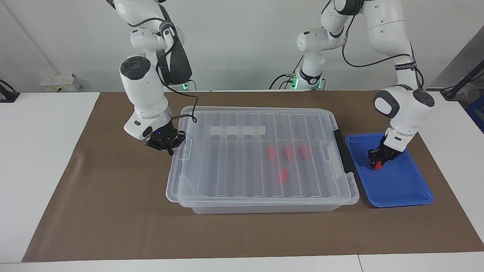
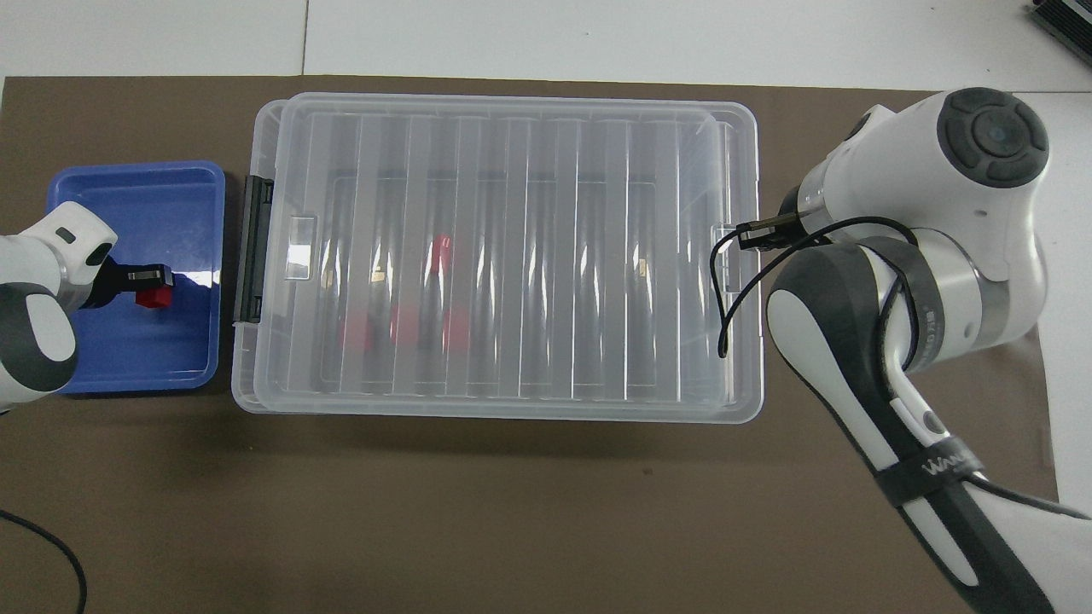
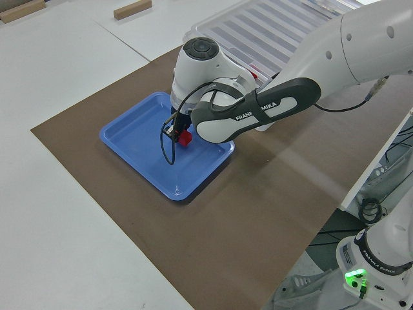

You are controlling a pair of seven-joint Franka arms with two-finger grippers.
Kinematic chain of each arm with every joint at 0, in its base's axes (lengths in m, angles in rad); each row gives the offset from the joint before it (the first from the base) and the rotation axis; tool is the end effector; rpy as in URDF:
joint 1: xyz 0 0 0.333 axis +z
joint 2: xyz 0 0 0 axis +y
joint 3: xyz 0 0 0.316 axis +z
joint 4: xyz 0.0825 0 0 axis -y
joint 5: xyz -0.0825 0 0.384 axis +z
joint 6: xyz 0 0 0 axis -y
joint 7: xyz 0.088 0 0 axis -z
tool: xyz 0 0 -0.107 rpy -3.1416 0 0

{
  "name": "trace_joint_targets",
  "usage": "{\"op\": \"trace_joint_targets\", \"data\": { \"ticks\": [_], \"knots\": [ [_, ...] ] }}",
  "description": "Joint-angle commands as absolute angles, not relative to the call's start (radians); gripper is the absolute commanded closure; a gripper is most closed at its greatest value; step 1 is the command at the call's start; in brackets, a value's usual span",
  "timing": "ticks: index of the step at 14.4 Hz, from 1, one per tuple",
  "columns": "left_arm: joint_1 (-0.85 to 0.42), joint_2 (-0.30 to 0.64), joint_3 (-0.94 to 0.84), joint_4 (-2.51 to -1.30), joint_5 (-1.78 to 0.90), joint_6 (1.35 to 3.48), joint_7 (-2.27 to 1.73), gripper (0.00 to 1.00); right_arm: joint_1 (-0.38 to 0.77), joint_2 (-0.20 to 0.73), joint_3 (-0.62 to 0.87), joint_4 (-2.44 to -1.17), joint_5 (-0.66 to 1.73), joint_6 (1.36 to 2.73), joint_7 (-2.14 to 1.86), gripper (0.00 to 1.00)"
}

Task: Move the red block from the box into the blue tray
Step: 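Slide the lid closed with the right gripper while the left gripper lowers, then release the red block in the tray with the left gripper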

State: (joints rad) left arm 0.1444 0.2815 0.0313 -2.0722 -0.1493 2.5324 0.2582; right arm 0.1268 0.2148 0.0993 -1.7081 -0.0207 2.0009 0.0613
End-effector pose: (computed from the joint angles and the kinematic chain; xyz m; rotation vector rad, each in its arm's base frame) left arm 0.5935 0.1065 0.3116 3.0798 0.0467 0.2990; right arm 0.6179 0.1364 0.4699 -3.1148 -0.2647 -0.1220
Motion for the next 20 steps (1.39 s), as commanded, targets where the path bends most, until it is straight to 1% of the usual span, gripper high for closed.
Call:
{"op": "trace_joint_targets", "data": {
  "ticks": [1,3,9,10,11,12,13,20],
  "knots": [
    [0.137,0.287,0.034,-2.089,-0.170,2.582,0.288,1.00,0.124,0.202,0.114,-1.715,0.000,1.985,0.037,1.00],
    [0.129,0.311,0.034,-2.089,-0.170,2.647,0.287,1.00,0.123,0.202,0.114,-1.715,0.000,1.985,0.037,1.00],
    [0.124,0.313,0.034,-2.088,-0.170,2.661,0.305,1.00,0.124,0.202,0.115,-1.715,0.000,1.983,0.037,1.00],
    [0.124,0.313,0.034,-2.088,-0.170,2.661,0.307,0.96,0.124,0.202,0.117,-1.715,0.000,1.983,0.037,1.00],
    [0.124,0.313,0.034,-2.088,-0.170,2.661,0.325,0.59,0.124,0.201,0.120,-1.715,0.000,1.983,0.037,1.00],
    [0.126,0.313,0.034,-2.088,-0.170,2.660,0.348,0.16,0.124,0.201,0.127,-1.715,0.000,1.983,0.037,1.00],
    [0.127,0.313,0.034,-2.088,-0.170,2.658,0.359,0.00,0.124,0.201,0.127,-1.715,0.000,1.983,0.037,1.00],
    [0.124,0.308,0.034,-2.077,-0.170,2.625,0.357,0.00,0.123,0.201,0.127,-1.707,0.000,1.974,0.040,1.00]
  ]
}}
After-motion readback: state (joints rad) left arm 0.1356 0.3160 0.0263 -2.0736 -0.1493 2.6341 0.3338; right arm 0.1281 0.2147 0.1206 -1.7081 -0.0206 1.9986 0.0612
